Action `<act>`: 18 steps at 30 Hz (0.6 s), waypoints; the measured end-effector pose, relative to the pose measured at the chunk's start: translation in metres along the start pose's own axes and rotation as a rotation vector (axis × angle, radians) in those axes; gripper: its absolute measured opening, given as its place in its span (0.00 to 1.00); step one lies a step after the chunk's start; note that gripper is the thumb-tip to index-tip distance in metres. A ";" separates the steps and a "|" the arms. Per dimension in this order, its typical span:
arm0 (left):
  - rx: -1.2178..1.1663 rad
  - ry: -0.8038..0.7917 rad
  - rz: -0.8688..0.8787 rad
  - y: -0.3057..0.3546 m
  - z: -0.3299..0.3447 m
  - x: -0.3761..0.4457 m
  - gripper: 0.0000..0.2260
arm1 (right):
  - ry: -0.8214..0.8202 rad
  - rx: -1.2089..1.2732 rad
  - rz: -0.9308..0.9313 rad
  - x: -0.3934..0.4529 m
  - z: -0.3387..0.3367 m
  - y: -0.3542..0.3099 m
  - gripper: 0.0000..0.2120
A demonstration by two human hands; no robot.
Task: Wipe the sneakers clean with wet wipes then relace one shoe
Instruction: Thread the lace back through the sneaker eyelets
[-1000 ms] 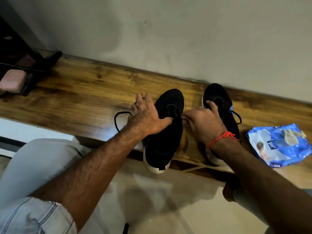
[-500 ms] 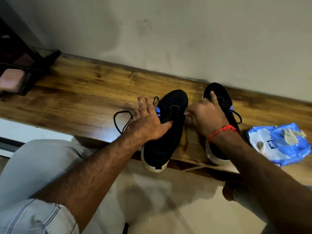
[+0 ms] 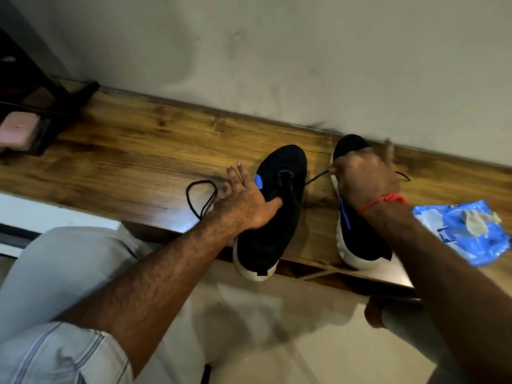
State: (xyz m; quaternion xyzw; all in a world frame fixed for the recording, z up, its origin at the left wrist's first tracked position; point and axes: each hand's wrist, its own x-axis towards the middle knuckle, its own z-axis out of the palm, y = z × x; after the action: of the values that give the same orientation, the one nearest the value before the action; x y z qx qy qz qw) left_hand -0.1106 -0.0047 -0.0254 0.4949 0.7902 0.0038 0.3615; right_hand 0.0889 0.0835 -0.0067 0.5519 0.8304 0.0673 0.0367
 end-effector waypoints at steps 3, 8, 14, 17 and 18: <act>0.005 -0.003 0.005 -0.001 0.000 0.001 0.52 | 0.055 0.011 0.145 0.005 -0.002 0.022 0.11; 0.043 -0.006 -0.006 -0.001 0.003 0.005 0.48 | -0.072 0.025 -0.291 -0.017 0.001 -0.041 0.15; 0.079 -0.083 0.058 -0.001 -0.001 0.002 0.43 | -0.088 0.052 -0.041 0.002 0.002 -0.006 0.13; 0.021 -0.091 0.135 -0.003 -0.017 0.005 0.39 | -0.099 0.158 -0.136 -0.007 -0.002 -0.019 0.16; -0.041 -0.062 0.162 -0.003 -0.024 0.006 0.35 | -0.102 0.175 -0.165 -0.010 -0.003 -0.025 0.17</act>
State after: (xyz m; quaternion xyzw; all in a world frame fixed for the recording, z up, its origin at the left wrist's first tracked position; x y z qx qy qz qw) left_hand -0.1287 0.0067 -0.0121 0.5497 0.7356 0.0338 0.3944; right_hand 0.0695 0.0649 -0.0081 0.4857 0.8726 -0.0369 0.0357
